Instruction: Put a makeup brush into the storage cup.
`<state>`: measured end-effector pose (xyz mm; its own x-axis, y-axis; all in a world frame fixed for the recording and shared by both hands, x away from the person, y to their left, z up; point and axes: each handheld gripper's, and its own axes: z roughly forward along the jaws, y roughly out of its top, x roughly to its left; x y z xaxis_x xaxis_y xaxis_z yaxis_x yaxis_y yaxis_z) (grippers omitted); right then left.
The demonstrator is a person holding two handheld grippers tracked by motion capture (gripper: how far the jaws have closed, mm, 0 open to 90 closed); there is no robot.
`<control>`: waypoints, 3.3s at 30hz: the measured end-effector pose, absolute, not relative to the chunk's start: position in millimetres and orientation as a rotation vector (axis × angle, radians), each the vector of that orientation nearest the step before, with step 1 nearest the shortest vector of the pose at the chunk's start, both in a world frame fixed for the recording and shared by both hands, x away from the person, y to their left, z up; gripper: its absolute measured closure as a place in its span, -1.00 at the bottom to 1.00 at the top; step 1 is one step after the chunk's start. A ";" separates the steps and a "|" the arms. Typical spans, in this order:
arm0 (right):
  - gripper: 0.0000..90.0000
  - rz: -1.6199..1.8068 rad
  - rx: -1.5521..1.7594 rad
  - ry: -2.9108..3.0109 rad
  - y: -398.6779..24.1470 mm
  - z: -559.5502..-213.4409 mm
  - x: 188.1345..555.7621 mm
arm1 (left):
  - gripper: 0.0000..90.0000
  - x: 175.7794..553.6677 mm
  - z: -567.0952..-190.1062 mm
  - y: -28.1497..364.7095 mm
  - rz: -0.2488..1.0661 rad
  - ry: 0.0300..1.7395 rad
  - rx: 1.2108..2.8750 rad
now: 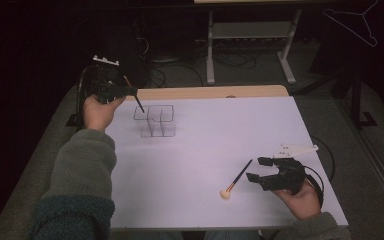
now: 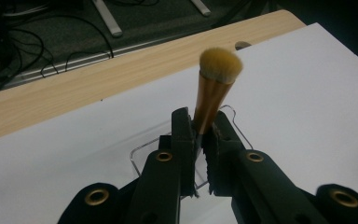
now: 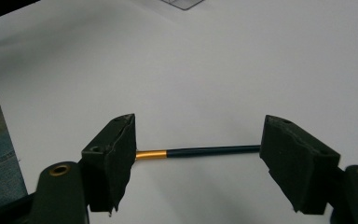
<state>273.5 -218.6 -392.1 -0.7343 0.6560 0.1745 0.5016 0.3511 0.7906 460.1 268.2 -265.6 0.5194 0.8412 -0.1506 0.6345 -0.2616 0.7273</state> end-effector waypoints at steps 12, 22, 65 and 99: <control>-0.42 1.328 1.054 2.438 -217.9 -391.9 273.0 | 0.84 460.9 -283.8 275.0 0.322 1.252 1.985; -0.42 1.328 1.048 2.440 -217.0 -392.1 272.9 | 0.84 460.4 -295.6 275.9 0.311 1.264 1.983; -0.42 1.331 1.037 2.455 -214.1 -393.0 273.0 | 0.79 460.2 -333.0 259.1 0.317 1.288 2.095; -0.42 1.311 1.043 2.457 -211.6 -393.6 274.5 | 0.11 430.7 -329.3 282.5 0.388 1.286 2.084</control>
<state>274.5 -211.6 -393.6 -0.7416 0.6493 0.1687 0.5017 0.3698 0.7820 430.7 282.5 -329.3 0.4752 0.8760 -0.0832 0.6834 -0.3079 0.6620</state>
